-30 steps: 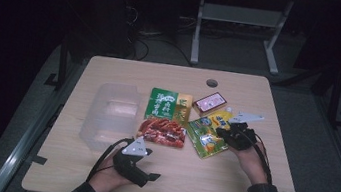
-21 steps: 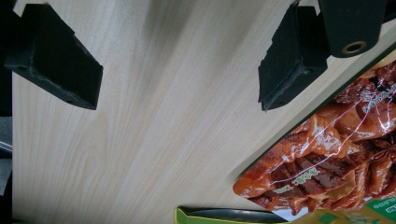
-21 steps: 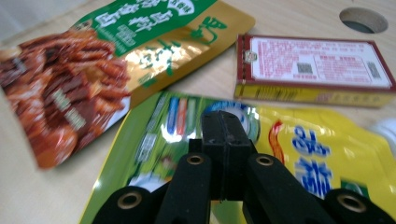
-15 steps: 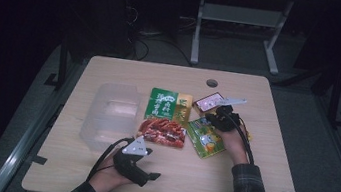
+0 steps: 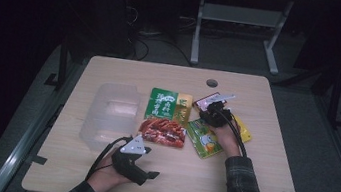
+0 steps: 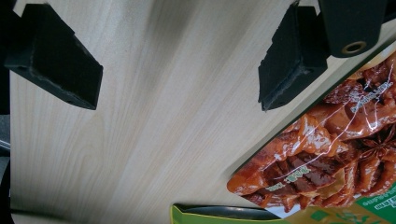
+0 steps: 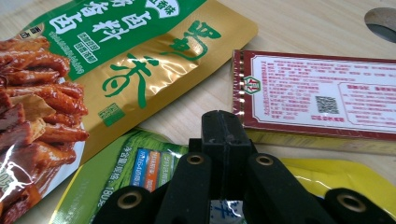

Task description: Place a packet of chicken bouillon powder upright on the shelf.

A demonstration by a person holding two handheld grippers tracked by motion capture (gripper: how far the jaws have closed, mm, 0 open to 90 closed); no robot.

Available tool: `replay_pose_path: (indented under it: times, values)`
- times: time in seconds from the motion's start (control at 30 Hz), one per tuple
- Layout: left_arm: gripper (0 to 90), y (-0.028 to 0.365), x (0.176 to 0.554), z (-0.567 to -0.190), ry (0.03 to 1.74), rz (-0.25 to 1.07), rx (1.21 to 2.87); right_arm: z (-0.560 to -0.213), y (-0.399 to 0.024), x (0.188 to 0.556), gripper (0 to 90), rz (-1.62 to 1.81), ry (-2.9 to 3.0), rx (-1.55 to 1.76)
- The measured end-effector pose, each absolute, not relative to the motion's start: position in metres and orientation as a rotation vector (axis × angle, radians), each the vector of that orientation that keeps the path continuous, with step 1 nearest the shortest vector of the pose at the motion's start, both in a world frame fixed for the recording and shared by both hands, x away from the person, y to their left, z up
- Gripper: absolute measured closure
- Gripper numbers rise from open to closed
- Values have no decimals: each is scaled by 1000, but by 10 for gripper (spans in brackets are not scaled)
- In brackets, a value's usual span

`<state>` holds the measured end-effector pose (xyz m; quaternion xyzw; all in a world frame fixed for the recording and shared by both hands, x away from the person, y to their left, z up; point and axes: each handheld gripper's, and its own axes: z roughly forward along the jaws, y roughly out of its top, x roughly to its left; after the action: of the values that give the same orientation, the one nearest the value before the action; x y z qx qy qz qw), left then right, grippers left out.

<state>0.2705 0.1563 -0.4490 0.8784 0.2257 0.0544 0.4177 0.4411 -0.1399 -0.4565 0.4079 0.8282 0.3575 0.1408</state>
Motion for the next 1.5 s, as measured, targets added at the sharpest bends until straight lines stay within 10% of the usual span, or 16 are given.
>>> replay_pose_path:
  times: [1.5]
  values:
    - [135, 156, 270, -452, 560, 127, 2204, -438, -218, 357, 900, 1043, 2343, 1172]
